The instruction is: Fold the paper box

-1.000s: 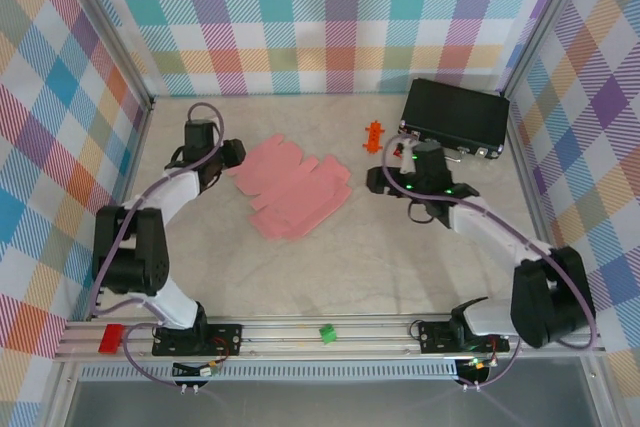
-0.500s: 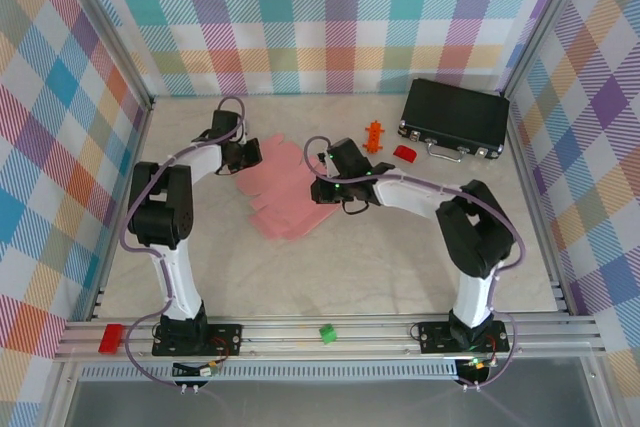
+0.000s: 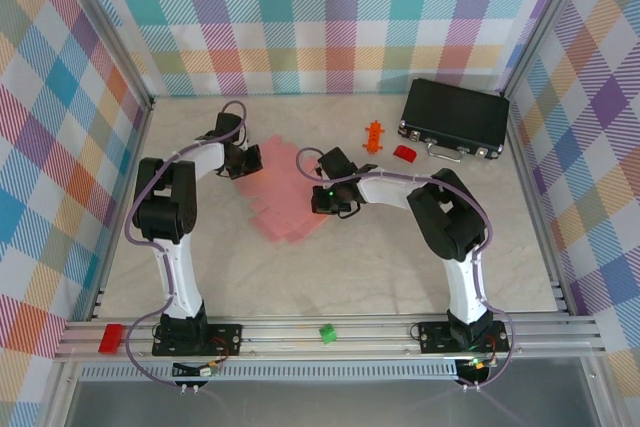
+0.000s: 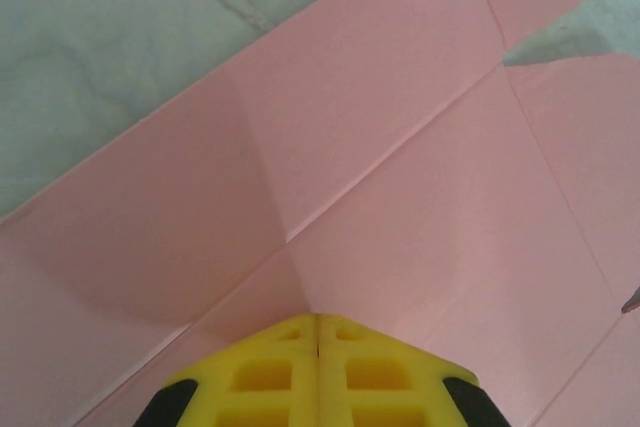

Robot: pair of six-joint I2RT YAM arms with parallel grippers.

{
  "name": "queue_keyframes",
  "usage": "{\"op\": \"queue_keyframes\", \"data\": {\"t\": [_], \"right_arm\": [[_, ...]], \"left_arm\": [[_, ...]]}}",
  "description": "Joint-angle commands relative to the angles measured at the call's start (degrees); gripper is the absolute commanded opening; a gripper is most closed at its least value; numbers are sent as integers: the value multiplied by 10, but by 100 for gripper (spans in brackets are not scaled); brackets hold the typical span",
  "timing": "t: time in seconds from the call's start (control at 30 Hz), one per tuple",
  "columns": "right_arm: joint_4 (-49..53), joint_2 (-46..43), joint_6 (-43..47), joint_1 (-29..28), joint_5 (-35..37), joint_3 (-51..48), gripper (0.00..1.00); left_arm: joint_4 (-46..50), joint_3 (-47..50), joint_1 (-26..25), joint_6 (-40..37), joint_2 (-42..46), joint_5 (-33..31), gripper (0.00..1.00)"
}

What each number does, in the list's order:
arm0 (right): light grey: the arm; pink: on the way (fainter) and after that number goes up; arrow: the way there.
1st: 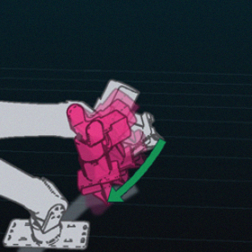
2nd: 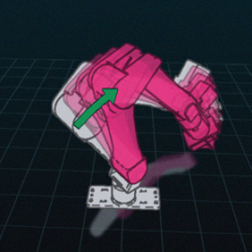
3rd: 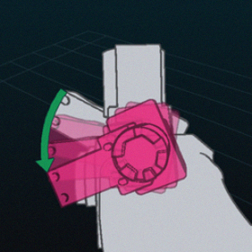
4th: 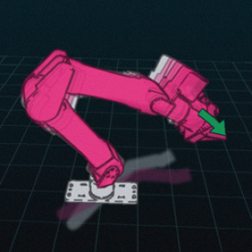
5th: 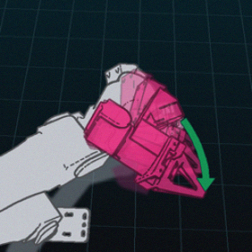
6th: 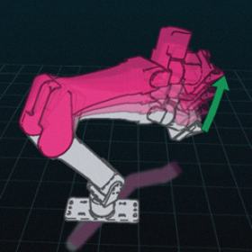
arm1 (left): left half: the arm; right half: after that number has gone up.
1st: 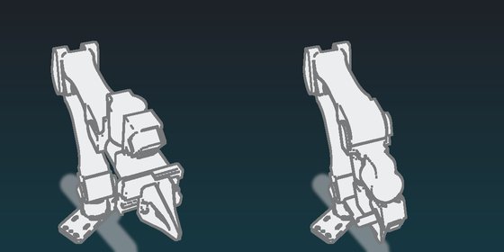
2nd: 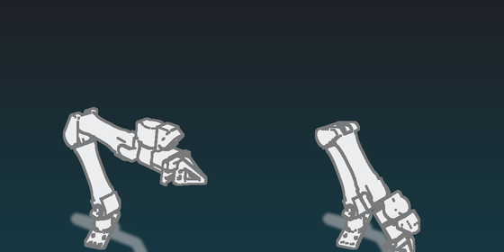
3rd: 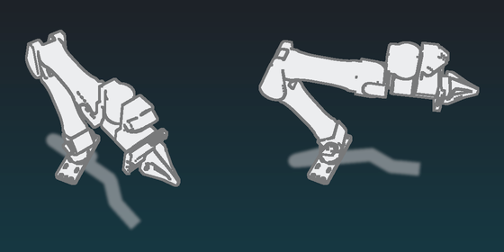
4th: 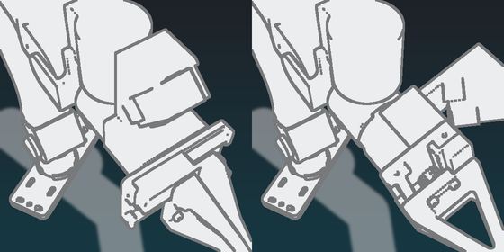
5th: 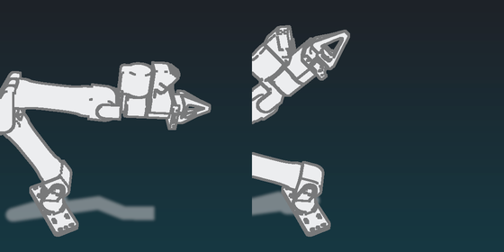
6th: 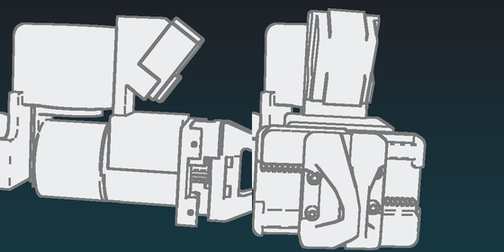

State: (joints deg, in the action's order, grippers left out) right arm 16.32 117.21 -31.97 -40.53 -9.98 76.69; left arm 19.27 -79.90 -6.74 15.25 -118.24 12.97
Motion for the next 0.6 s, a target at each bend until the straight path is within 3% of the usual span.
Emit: {"op": "queue_keyframes", "data": {"t": [0.0, 0.2, 0.57], "right_arm": [[57, 20, 1, -2, 62, 32, 1], [102, 62, 40, 5, 105, 93, 3], [125, 145, 109, 41, 89, 226, 7]], "left_arm": [[72, 47, -6, 7, 38, -29, 0], [76, 133, -14, 33, 115, -50, 0], [-47, 333, -62, 174, 267, 15, 0]]}}
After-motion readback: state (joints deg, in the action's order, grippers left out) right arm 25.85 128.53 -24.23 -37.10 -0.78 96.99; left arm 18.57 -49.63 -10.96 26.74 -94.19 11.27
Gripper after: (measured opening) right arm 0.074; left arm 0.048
